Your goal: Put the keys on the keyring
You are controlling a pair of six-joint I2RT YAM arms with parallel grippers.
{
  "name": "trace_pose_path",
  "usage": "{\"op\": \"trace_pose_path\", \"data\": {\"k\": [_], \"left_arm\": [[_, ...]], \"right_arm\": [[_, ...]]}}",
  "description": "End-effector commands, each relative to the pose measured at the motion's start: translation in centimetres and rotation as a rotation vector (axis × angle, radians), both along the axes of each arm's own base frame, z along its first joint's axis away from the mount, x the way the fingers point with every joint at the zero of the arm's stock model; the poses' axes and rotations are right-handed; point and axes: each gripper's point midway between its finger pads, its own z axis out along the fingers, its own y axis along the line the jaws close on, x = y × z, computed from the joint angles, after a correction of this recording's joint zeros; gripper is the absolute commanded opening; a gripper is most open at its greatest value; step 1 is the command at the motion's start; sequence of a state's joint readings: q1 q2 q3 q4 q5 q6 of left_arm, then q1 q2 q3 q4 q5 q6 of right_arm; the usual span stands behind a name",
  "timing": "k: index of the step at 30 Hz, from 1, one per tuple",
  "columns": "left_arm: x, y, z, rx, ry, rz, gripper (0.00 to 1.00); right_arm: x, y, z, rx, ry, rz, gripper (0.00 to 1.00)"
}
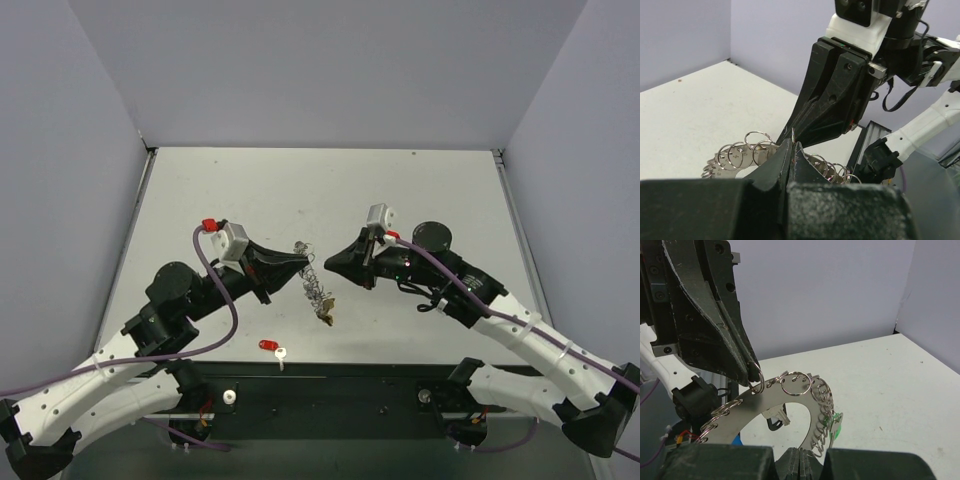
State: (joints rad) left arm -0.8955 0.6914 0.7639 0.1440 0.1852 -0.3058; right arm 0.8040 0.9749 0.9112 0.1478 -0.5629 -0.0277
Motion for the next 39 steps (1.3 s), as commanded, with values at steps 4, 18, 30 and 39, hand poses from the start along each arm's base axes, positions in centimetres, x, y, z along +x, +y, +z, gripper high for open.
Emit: {"op": "trace_pose_path", "data": {"k": [4,18,30,39], "left_arm": [[2.1,3.6,1.2,0.062,0.002,0.217,0.0],[8.3,10.4,-5.9,0.197,0.3,0.488,0.0],[12.1,20.3,-8.2,0.158,0.482,0.745,0.0],[13.2,22.5,-7.1,0.148,0.473,0.849,0.0]], "right_arm": [[1.6,-1.0,-2.1,-0.048,0.019,-0.093,0.0],[-5.0,1.4,-14.6,-0.333,0.276,0.141,0.57],[-8.6,9.8,-19.6,-0.484,0.312,0.176,0.58],[-8.4,13.5,-23.3,-0.686,0.4,-0.011,0.64]]}}
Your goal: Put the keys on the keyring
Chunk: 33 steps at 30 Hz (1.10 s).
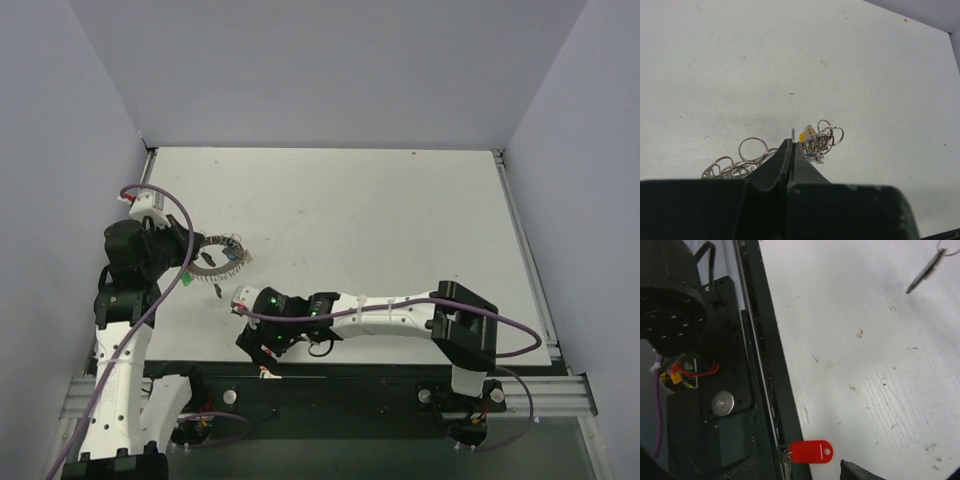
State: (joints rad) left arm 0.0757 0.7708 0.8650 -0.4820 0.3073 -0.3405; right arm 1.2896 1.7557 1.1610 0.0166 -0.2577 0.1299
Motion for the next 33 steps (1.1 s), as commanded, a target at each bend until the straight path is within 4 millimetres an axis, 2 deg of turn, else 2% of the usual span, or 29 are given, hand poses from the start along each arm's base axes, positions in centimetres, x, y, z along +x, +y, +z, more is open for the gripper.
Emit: {"op": "trace_pose_path", "data": {"k": [1,9,17,22,23,28,30,32,33], "left_arm": [[1.0,0.8,5.0,0.004,-0.139,0.032,0.0],[2.6,3.0,6.3,0.005,-0.174,0.124,0.0],[3.4,3.0,7.8,-0.022,-0.215,0.123,0.0],[3.4,2.9,8.0,-0.026,-0.226,0.116,0.0],[3.4,2.9,7.9,-0.026,-0.224,0.113,0.0],[3.2,2.9,8.0,-0.023,-0.229,0.113,0.0],[3.2,2.9,8.0,-0.019,-0.229,0.114,0.0],[3.1,3.0,8.0,-0.011,-0.23,0.115,0.0],[3.1,3.0,8.0,-0.008,-0.229,0.116,0.0]], "right_arm": [[0.5,-0.5,-1.5,-0.13,0.022,-0.126,0.64],[-0.1,-0.8,-4.1,-0.235,-0.034,-0.152,0.66],[-1.8,-0.4,-7.0,-0.307,-0.084,-0.102,0.63],[-1.3,0.1,-8.7,-0.34,-0.126,-0.124,0.59],[-1.3,0.2,-9.0,-0.346,-0.124,-0.124,0.58],[-1.2,0.2,-10.3,-0.382,-0.125,-0.127,0.35],[-1.2,0.0,-10.2,-0.387,-0.126,-0.13,0.27],[-1.1,-0.1,-10.1,-0.385,-0.129,-0.132,0.26],[-1.1,-0.1,-10.0,-0.384,-0.129,-0.132,0.18]]}}
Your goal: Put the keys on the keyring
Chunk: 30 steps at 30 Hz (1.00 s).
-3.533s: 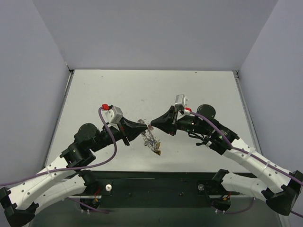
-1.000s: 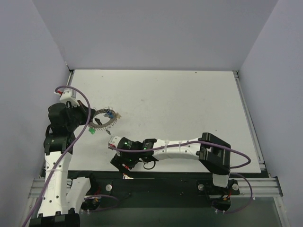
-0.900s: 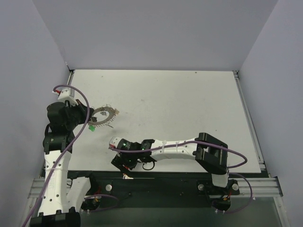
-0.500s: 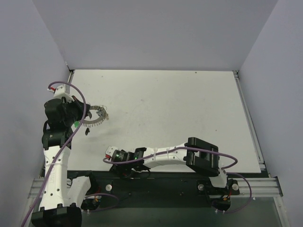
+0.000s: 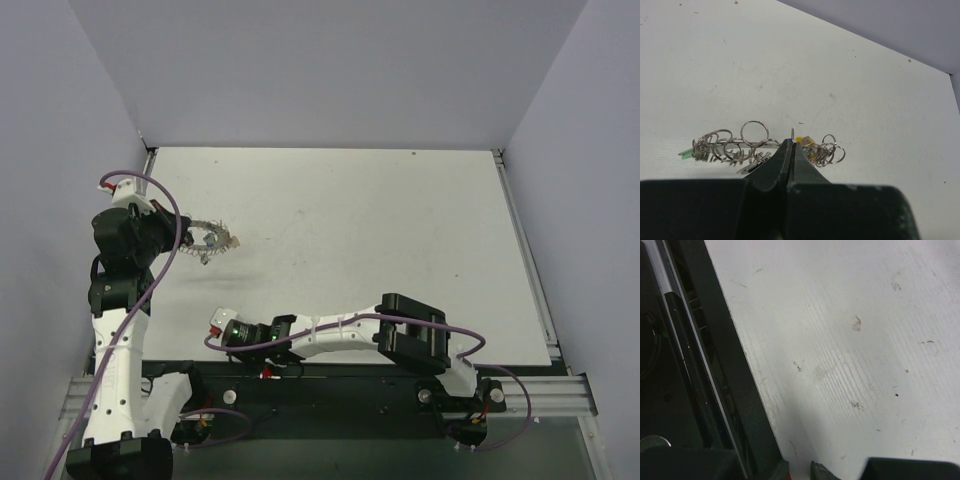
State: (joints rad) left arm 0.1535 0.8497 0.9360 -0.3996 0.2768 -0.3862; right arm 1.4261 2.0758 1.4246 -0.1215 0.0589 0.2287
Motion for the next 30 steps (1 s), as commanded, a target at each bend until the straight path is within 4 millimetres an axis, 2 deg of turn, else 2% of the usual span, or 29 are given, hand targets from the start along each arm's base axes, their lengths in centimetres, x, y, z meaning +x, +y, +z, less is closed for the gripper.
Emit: {"op": "trace_pose_path", "data": {"k": [1,4,11,17,19,30], "left_arm": [[0.3,0.1,5.1,0.028,-0.161,-0.005,0.0],[0.3,0.1,5.2,0.039,-0.164,-0.007,0.0],[0.4,0.1,5.3,0.046,-0.16,-0.014,0.0],[0.4,0.1,5.6,0.052,-0.164,-0.017,0.0],[0.5,0.1,5.8,0.054,-0.168,-0.017,0.0],[0.3,0.3,6.0,0.066,-0.171,-0.01,0.0]], "right_arm": [[-0.6,-3.5,-3.1,-0.151,0.022,-0.006,0.17],[-0.8,-3.8,-2.3,-0.139,0.027,0.004,0.19],[-1.2,-4.4,-1.3,-0.116,0.076,-0.006,0.41],[-1.4,-5.2,-0.9,-0.124,0.091,-0.035,0.48],[-1.4,-5.3,-1.1,-0.133,0.096,-0.04,0.48],[-4.5,-5.3,-2.5,-0.181,0.208,0.036,0.27]]}}
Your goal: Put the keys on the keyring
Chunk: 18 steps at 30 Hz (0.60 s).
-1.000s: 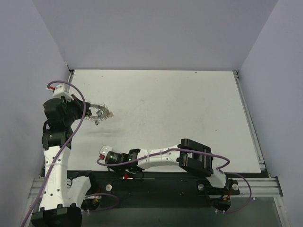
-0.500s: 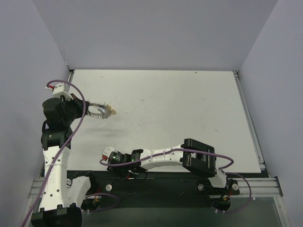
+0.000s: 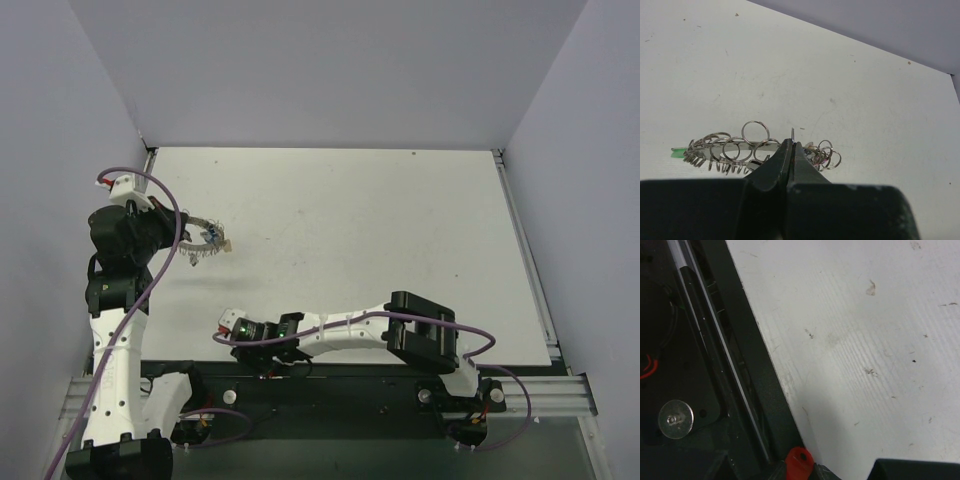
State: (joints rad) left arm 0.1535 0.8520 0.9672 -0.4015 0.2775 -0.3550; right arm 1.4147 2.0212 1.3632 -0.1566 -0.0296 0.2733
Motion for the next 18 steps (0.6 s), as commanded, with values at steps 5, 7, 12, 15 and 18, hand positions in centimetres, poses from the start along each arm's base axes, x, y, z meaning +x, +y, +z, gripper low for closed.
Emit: {"op": "trace_pose_path", "data": {"k": [5,7,12,15,18], "left_arm": [[0.0,0.27,4.69,0.038,-0.138,0.002,0.0],[-0.1,0.3,4.57,0.04,-0.137,0.003,0.0],[-0.31,0.12,4.63,0.037,-0.141,-0.004,0.0],[-0.55,0.06,4.9,0.039,-0.148,-0.005,0.0],[-0.65,0.0,5.02,0.041,-0.151,-0.009,0.0]], "right_arm": [[-3.63,-3.37,-2.7,-0.166,0.133,0.069,0.21],[-3.83,-3.36,-2.82,-0.167,0.146,0.077,0.21],[-3.94,-3.15,-3.25,-0.189,0.156,0.083,0.3],[-3.63,-3.32,-2.84,-0.187,0.131,0.077,0.44],[-3.39,-3.34,-2.4,-0.182,0.101,0.064,0.52]]}}
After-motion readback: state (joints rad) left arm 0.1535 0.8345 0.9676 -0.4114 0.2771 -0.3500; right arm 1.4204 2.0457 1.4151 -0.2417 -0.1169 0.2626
